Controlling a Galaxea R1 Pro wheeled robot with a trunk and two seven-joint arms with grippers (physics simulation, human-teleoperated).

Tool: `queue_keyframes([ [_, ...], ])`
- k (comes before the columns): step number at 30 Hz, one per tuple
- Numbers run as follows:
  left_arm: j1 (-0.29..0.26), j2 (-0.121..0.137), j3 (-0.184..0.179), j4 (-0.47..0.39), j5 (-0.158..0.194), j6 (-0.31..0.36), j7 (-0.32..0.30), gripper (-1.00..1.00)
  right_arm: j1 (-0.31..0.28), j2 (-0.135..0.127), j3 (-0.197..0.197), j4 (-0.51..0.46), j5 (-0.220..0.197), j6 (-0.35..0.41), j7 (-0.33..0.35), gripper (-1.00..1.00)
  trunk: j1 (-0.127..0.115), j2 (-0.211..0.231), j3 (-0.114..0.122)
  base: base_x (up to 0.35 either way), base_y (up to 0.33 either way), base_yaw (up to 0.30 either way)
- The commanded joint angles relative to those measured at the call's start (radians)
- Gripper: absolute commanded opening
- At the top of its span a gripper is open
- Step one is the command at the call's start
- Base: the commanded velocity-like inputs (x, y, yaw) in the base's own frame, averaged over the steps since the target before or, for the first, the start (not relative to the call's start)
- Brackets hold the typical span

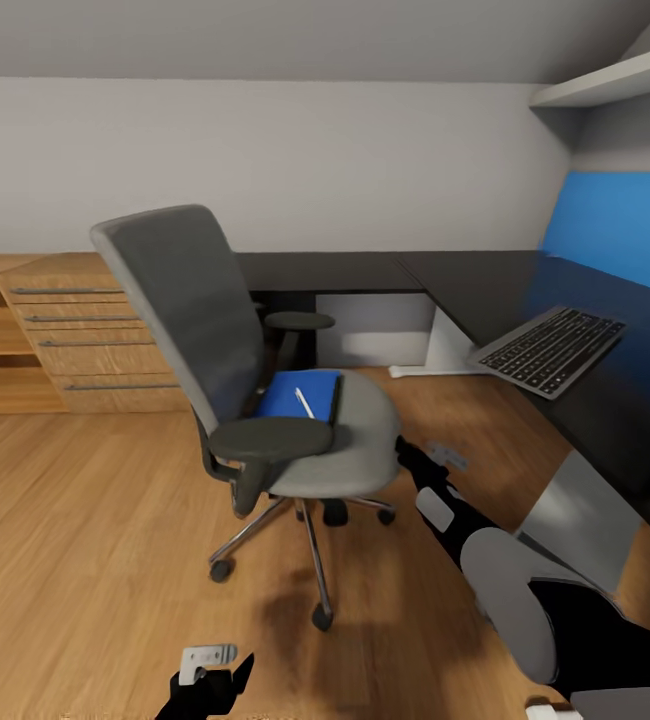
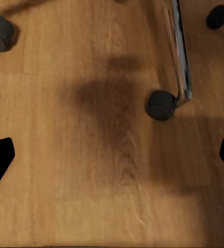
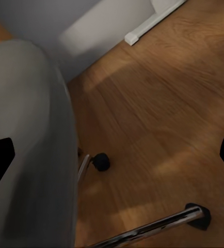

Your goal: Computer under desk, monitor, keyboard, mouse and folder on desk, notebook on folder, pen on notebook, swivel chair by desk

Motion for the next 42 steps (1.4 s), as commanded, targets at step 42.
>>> queue_keyframes([
  [42, 0.0, 0.002, 0.012, 0.0, 0.009, 0.006, -0.009, 1.0, 0.0, -0.003, 0.009, 0.012, 0.001, -0.008, 0.004, 1.0, 0.0, 0.0, -0.014, 0.0, 0.003, 0.108],
])
